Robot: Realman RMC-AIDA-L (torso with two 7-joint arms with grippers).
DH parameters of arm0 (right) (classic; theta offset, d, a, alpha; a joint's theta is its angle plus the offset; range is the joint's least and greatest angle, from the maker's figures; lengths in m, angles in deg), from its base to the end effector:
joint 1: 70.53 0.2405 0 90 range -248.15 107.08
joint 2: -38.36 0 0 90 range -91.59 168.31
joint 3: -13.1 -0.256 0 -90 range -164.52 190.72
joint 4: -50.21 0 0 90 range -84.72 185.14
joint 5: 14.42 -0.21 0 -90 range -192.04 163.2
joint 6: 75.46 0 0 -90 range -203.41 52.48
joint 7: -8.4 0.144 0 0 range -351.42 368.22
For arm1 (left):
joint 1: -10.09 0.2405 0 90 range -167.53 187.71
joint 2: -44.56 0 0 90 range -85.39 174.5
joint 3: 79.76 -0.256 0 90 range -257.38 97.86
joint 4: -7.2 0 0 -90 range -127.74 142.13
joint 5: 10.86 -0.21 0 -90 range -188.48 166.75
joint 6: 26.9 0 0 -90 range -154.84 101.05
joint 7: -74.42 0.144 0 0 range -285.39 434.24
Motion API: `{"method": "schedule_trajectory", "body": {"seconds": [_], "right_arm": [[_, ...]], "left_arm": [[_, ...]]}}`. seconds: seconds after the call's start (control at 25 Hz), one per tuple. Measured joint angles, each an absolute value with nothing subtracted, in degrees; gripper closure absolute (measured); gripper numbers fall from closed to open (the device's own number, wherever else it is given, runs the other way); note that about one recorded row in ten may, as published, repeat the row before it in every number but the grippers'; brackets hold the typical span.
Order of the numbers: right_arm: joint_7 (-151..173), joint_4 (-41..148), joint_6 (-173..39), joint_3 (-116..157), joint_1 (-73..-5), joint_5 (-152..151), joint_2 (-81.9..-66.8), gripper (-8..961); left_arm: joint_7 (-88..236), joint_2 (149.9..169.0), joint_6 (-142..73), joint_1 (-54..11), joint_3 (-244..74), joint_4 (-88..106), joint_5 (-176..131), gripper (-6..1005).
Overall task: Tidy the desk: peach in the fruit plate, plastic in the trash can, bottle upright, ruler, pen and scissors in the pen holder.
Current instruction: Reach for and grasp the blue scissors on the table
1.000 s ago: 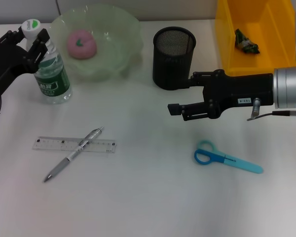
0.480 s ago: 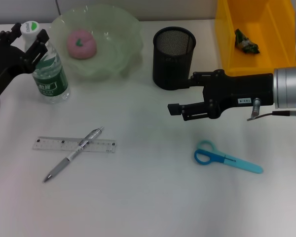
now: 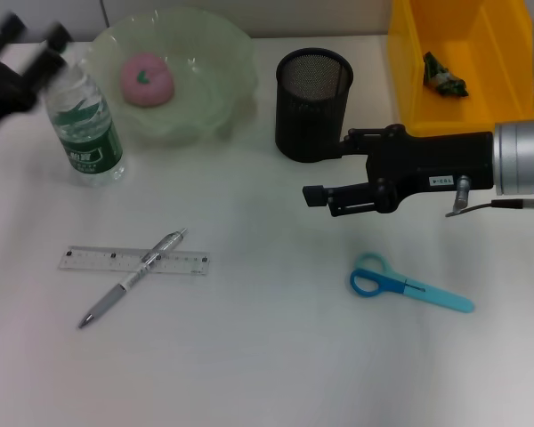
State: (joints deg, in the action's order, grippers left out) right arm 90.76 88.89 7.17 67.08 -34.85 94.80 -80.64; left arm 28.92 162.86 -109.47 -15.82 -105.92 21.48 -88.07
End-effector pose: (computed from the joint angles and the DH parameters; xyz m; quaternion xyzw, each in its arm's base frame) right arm 0.2148 0.3575 -0.0252 -0.9617 0.1582 0.2033 0.0937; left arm -0.3078 0.3311 0.0325 -0.7501 -0.2127 -0.4335 0.4518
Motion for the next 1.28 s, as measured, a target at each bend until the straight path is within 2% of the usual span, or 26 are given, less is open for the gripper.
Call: {"method": "schedule_trajectory", "body": {"seconds": [0.16, 0.2, 0.32, 0.36, 0.4, 0.48, 0.56, 0.6, 0.64, 0.8, 0.92, 1.0, 1.04, 1.08, 1.12, 1.2, 1.24, 1.28], "right_arm": [[90.8, 88.9, 7.1, 66.7, -34.9, 94.5, -80.64, 147], [91.3, 88.9, 7.1, 66.6, -34.8, 93.9, -80.64, 147], [93.0, 89.0, 7.1, 66.2, -34.6, 93.1, -80.60, 147], [94.1, 89.1, 7.1, 66.0, -34.5, 92.9, -80.54, 147], [97.1, 89.6, 7.3, 65.8, -33.9, 92.9, -80.11, 147], [98.9, 90.0, 7.5, 65.8, -33.5, 92.9, -79.77, 147], [102.0, 91.1, 8.3, 66.4, -32.9, 93.1, -78.98, 147], [105.7, 92.8, 9.7, 67.5, -32.2, 93.6, -77.75, 147], [105.7, 92.8, 9.7, 67.5, -32.2, 93.6, -77.75, 147], [116.8, 97.1, 14.5, 68.9, -28.6, 101.0, -75.28, 148], [121.6, 98.7, 17.1, 68.9, -26.0, 106.7, -74.94, 148], [127.0, 101.0, 20.7, 69.3, -21.8, 116.7, -75.44, 148], [127.0, 101.0, 20.7, 69.3, -21.8, 116.7, -75.44, 148], [129.3, 102.0, 22.4, 70.5, -19.2, 122.9, -76.44, 148], [129.3, 102.0, 22.4, 70.5, -19.2, 122.9, -76.44, 148], [131.8, 102.4, 24.1, 74.8, -16.4, 128.7, -77.75, 148], [131.8, 102.4, 24.1, 74.8, -16.4, 128.7, -77.75, 148], [133.4, 102.5, 25.0, 78.3, -14.8, 131.4, -78.74, 148]], "left_arm": [[17.0, 162.61, -115.7, -13.9, -105.7, 25.8, -87.3, 273], [6.3, 162.18, -121.6, -12.1, -106.4, 30.5, -87.9, 252], [1.3, 161.32, -125.5, -11.3, -107.9, 32.6, -88.9, 210], [-2.6, 159.35, -130.6, -10.8, -112.3, 33.8, -90.9, 210], [-2.9, 158.24, -132.4, -10.8, -115.9, 33.9, -92.5, 211], [-2.6, 157.67, -133.2, -10.9, -118.7, 34.1, -94.2, 213], [-1.5, 157.61, -133.5, -10.9, -121.4, 34.7, -96.8, 214], [0.3, 157.90, -133.3, -11.2, -123.2, 35.2, -100.4, 215], [0.3, 157.90, -133.3, -11.2, -123.2, 35.2, -100.4, 215], [5.0, 158.96, -131.3, -12.1, -123.9, 35.0, -108.8, 215], [7.0, 159.41, -131.0, -12.1, -123.9, 35.1, -111.2, 215], [8.5, 159.86, -130.5, -12.4, -123.9, 35.3, -113.4, 215], [8.9, 160.00, -129.6, -12.7, -124.0, 35.4, -115.0, 215], [9.1, 160.08, -128.7, -12.9, -124.0, 35.4, -116.0, 215], [9.2, 160.14, -127.8, -13.1, -124.0, 35.4, -116.9, 215], [10.4, 160.42, -126.0, -13.3, -124.0, 35.4, -119.1, 215], [11.0, 160.55, -125.6, -13.3, -124.0, 35.4, -119.5, 215], [11.5, 160.64, -125.3, -13.3, -124.0, 35.4, -119.8, 215]]}}
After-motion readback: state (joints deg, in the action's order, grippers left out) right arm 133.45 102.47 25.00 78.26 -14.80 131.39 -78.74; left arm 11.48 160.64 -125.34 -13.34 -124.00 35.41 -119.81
